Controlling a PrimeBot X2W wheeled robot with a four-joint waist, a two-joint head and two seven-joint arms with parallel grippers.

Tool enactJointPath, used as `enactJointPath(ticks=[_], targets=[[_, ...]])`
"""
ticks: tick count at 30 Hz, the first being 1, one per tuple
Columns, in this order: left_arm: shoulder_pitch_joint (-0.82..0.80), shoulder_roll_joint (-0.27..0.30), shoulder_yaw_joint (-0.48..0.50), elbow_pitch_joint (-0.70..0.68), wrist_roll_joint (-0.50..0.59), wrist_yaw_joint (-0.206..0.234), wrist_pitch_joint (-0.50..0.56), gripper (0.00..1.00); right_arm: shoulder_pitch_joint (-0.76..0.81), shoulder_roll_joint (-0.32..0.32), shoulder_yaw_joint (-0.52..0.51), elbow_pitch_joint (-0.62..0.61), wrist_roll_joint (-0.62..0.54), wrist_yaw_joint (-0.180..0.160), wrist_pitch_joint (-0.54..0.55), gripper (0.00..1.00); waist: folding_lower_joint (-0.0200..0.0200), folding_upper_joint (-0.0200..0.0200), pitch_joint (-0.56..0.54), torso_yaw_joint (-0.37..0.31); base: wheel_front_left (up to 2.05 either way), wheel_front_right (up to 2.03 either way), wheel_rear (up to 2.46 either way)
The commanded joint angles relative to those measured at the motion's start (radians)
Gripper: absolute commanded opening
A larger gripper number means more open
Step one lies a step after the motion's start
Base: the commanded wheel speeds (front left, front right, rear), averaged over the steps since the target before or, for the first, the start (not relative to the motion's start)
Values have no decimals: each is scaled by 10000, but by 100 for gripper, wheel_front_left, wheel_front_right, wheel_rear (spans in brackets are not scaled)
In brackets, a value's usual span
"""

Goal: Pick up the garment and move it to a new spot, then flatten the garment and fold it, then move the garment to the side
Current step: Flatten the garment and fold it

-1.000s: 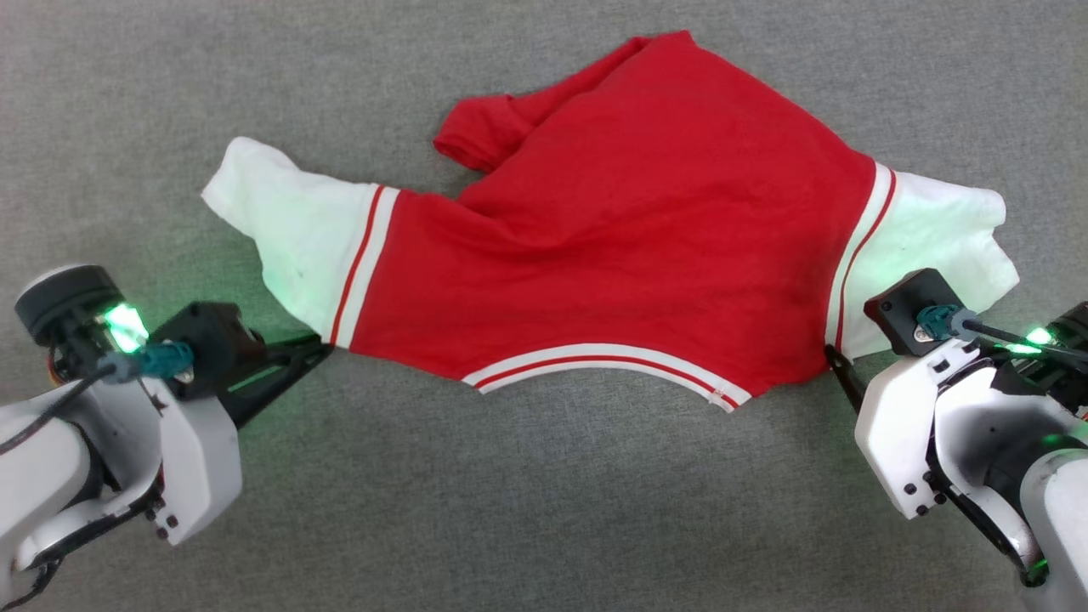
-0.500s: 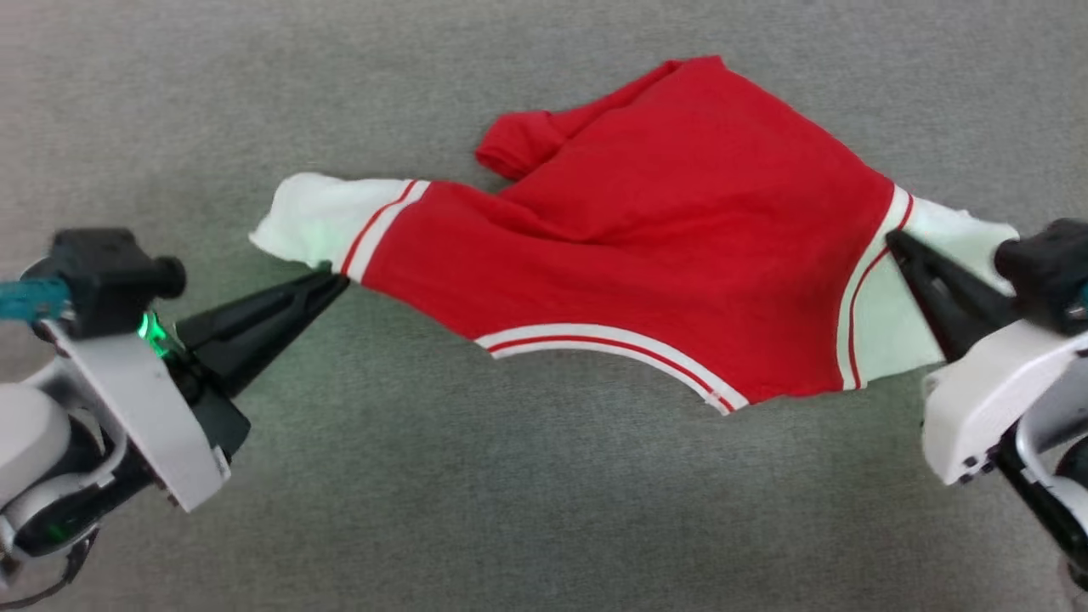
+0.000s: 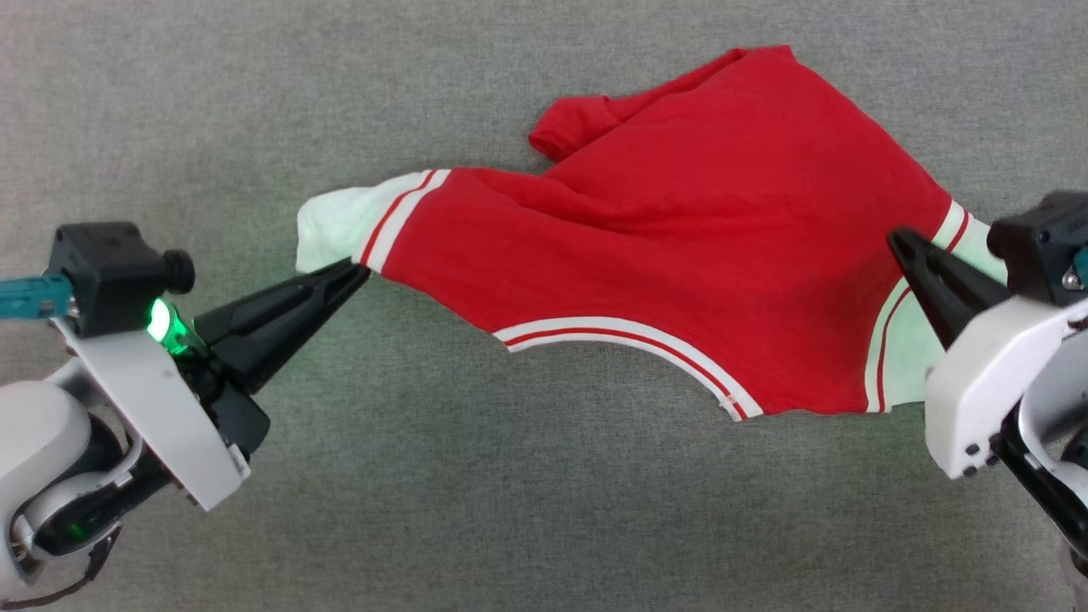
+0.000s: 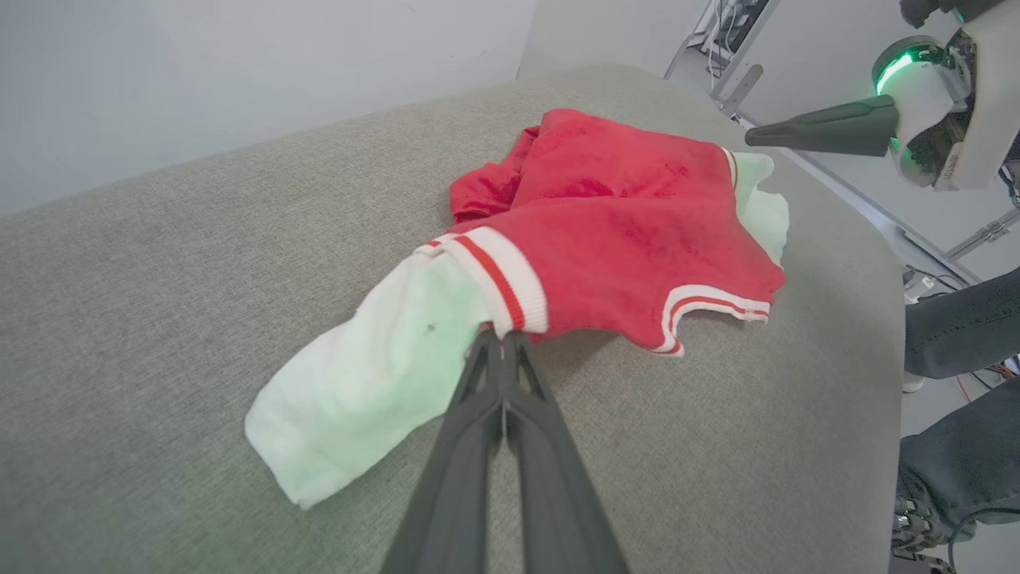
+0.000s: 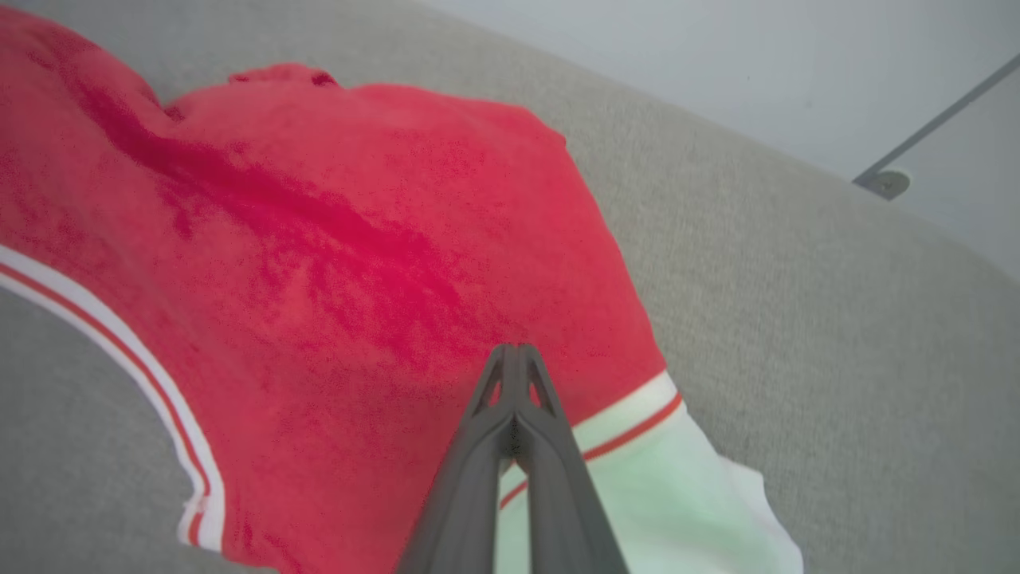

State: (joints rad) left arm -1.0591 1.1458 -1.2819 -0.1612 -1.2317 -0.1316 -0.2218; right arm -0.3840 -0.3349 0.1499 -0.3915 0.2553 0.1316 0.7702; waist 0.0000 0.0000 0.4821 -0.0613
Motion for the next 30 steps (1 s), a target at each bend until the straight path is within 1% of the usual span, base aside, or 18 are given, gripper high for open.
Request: enactJointPath(ticks=[1, 2, 3, 5, 10, 12, 14, 17, 23, 25, 28, 29, 30], targets=[[94, -25, 17, -1, 43, 19, -40, 0, 181, -66, -73, -6, 128, -18, 94, 32, 0, 0, -14, -18, 0, 0, 0], [135, -16, 16, 11, 61, 19, -39, 0, 357, -88, -141, -75, 126, -18, 307, 75, 0, 0, -18, -37, 0, 0, 0], [172, -2, 14, 4, 81, 19, -11, 0, 558, -71, -219, -130, 139, -17, 571, 100, 0, 0, -21, -63, 0, 0, 0], [198, 18, 16, -4, 124, 19, 26, 0, 1007, -126, -367, -327, 213, -17, 1172, 100, 0, 0, -19, -105, 0, 0, 0], [269, 49, 16, -27, 211, 19, 81, 0, 2154, 74, -887, -907, 597, -17, 2813, 100, 0, 0, 49, -224, 0, 0, 0], [274, 65, 16, -66, 216, 19, 109, 0, 2416, 185, -970, -1155, 735, -17, 3270, 100, 0, 0, 108, -255, 0, 0, 0], [220, 120, 16, -114, 219, 19, 115, 0, 2441, 257, -994, -1303, 767, -18, 3375, 100, 0, 0, 202, -276, 0, 0, 0], [143, 165, 16, -183, 267, 19, 138, 0, 2272, 347, -846, -1175, 674, -17, 3248, 100, 0, 0, 351, -288, 0, 0, 0], [111, 267, 16, -251, 360, 19, 133, 0, 1827, 424, -419, -278, 203, -17, 2862, 100, 0, 0, 609, -241, 0, 0, 0], [116, 262, 16, -265, 387, 19, 136, 0, 1777, 347, -285, 113, 8, -18, 2899, 100, 0, 0, 656, -203, 0, 0, 0], [118, 260, 13, -258, 363, 19, 121, 0, 1643, 416, -249, 476, -130, -20, 2723, 100, 0, 0, 709, -164, 0, 0, 0], [125, 251, 17, -247, 349, 19, 111, 0, 1637, 375, -182, 586, -169, -20, 2703, 79, 0, 0, 715, -153, 0, 0, 0], [138, 244, 19, -232, 342, 19, 107, 0, 1647, 356, -127, 667, -191, -20, 2676, 40, 0, 0, 716, -147, 0, 0, 0]])
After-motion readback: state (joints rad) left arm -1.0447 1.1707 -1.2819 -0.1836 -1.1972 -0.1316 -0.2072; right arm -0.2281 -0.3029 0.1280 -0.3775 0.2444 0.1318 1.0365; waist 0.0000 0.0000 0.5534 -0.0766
